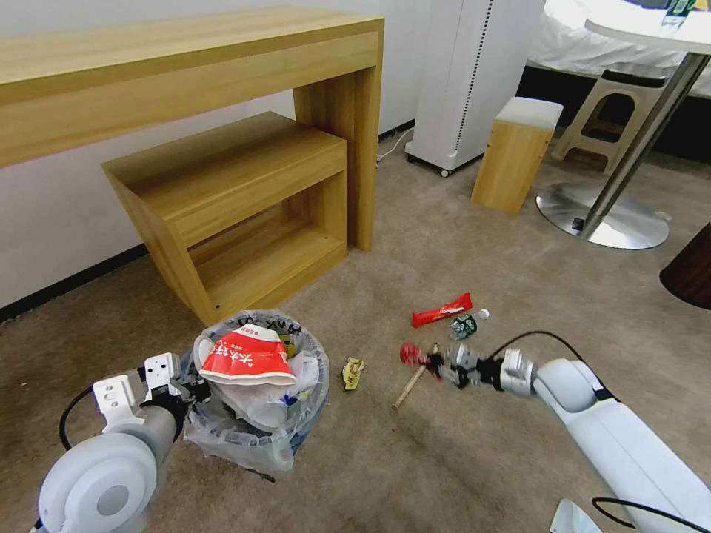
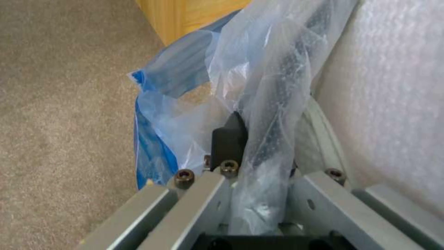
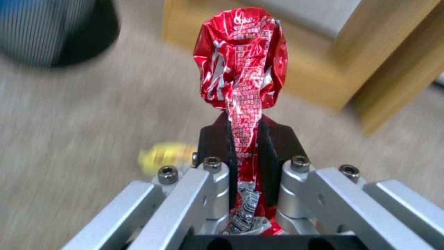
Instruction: Pick up the trash bin and place the garbage on the floor into it.
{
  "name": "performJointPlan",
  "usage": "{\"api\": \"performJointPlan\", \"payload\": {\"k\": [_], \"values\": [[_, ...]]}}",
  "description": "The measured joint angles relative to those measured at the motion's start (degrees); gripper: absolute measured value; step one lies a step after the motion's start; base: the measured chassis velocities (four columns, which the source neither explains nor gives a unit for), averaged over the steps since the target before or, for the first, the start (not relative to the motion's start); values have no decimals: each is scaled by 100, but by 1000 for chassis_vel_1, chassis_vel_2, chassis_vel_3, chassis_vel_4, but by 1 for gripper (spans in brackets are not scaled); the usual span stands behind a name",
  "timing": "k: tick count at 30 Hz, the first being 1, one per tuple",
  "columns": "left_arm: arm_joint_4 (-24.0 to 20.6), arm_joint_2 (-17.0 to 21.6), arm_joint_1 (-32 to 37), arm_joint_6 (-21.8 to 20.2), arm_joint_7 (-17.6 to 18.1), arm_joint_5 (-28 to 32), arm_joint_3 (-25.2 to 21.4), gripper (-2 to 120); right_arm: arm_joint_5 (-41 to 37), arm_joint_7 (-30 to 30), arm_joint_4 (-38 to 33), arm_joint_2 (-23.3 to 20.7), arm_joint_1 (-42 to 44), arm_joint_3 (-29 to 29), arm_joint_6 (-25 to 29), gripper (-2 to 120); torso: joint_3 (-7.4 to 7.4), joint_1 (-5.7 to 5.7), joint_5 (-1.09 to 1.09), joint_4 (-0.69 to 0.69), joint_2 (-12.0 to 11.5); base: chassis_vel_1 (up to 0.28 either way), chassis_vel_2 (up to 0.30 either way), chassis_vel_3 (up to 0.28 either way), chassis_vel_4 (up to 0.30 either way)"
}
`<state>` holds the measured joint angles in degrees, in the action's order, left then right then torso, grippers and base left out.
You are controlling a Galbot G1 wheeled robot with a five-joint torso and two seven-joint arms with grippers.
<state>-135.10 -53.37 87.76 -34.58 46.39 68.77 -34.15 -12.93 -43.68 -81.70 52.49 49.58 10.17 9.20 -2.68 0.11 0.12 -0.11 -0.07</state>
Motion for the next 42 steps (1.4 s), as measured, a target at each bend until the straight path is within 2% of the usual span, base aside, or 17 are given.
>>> {"api": "performJointPlan", "payload": {"k": [1,4,5,8,12,14,21,28,33,37,42], "values": [[0,0,0,0,0,0,0,0,0,0,0,0,0,0,0,9,0,0,0,0,0,0,0,0,0],[-9,-3,16,0,-1,3,14,0,-967,48,-145,-8,-188,-183,285,9,0,0,0,1,0,0,0,0,0],[-9,-3,16,0,-1,3,14,0,-967,48,-145,-8,-188,-183,285,9,0,0,0,1,0,0,0,0,0],[-19,-7,24,1,-2,122,20,0,-2078,-105,-377,37,-377,-417,603,9,0,0,1,0,0,0,0,0,0],[-13,-7,25,-6,-2,180,27,0,-2512,-203,-559,55,-471,-538,620,9,0,0,0,1,0,0,0,0,0],[6,-7,7,-35,-1,218,54,0,-2949,-231,-809,65,-642,-749,613,9,0,0,0,0,0,0,0,0,0],[74,-13,-68,-139,-1,388,139,0,-3649,-261,-1297,116,-1078,-1210,506,9,0,0,-1,1,0,0,0,0,0],[102,-49,-178,-235,82,693,239,0,-3779,-332,-1699,207,-1386,-1518,371,9,0,0,-1,1,0,0,0,0,0],[102,-52,-192,-272,109,756,252,0,-3716,-492,-1710,212,-1402,-1585,367,9,0,0,1,1,0,0,0,0,0],[96,-50,-203,-285,134,802,263,0,-3522,-686,-1660,197,-1309,-1670,379,9,0,0,1,0,0,0,0,0,0],[97,-38,-236,-287,161,819,295,0,-3071,-856,-1546,181,-1042,-2042,513,9,0,0,0,0,0,0,0,0,0]]}}
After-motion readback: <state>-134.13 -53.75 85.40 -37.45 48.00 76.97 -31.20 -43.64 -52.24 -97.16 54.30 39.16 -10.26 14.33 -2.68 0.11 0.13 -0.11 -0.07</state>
